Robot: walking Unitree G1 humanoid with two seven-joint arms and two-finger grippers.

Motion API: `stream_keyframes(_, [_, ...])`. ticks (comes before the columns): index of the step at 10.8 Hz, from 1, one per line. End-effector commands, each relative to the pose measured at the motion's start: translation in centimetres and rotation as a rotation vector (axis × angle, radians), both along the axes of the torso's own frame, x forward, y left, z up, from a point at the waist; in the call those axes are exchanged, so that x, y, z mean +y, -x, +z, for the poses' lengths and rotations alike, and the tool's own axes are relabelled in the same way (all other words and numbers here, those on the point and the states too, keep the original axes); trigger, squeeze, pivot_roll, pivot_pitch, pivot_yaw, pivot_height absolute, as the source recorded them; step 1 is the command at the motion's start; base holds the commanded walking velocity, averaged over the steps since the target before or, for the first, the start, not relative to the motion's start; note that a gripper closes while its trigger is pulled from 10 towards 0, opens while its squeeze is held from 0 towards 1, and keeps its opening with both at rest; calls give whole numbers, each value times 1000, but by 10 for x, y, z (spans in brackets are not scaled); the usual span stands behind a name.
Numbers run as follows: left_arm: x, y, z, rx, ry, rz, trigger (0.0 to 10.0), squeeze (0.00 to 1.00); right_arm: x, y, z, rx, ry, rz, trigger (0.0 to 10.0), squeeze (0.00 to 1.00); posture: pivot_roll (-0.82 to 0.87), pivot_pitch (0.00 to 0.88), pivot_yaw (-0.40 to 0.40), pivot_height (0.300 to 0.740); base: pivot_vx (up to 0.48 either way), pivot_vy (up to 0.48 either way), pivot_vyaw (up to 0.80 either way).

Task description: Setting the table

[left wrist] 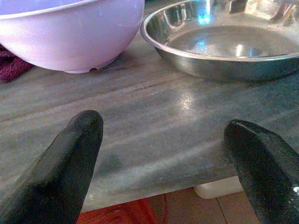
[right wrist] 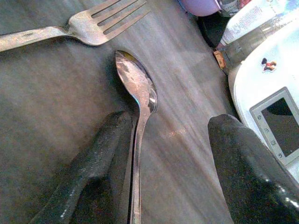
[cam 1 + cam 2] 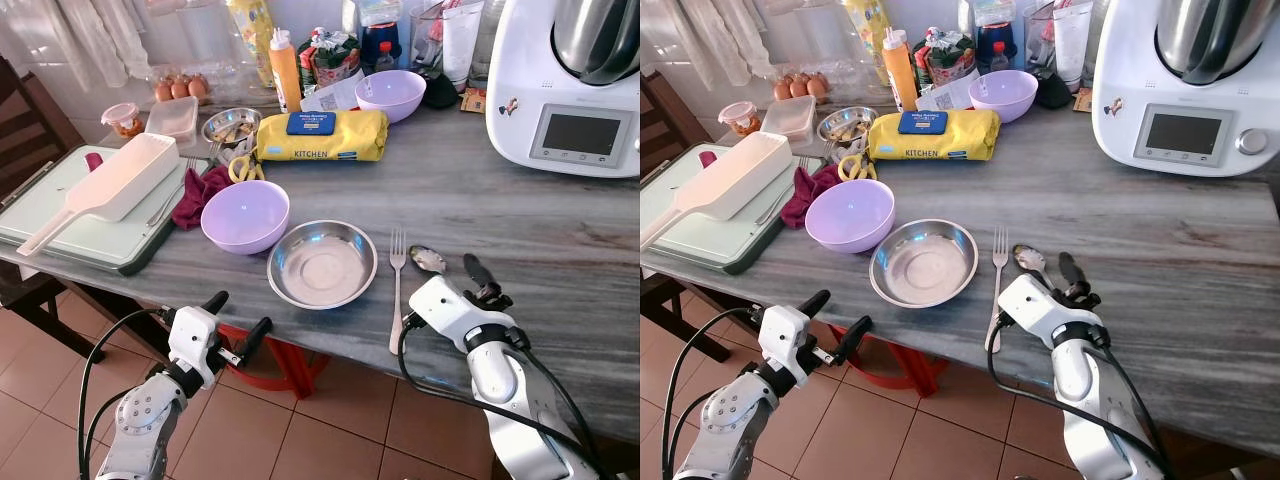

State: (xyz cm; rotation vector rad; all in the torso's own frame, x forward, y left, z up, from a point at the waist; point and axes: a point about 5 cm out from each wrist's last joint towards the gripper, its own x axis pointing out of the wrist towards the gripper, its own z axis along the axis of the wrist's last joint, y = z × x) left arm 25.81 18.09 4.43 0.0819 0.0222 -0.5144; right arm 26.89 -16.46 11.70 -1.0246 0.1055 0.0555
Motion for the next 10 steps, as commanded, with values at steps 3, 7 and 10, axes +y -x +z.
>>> stream_keyframes(3, [5, 1, -4, 23, -26, 0, 10000, 0, 3, 1, -5, 37, -54, 0, 10000, 0, -103, 96, 163, 740, 0, 0, 0])
stream_keyframes(7, [2, -1, -2, 12, -24, -7, 10000, 0, -5, -11, 13, -37, -357, -76, 10000, 0, -102, 93, 170, 740, 0, 0, 0])
stream_keyframes(10, [-2, -3, 0, 7, -20, -13, 10000, 0, -7, -15, 22, -67, -577, -112, 10000, 0, -103, 94, 168, 740, 0, 0, 0])
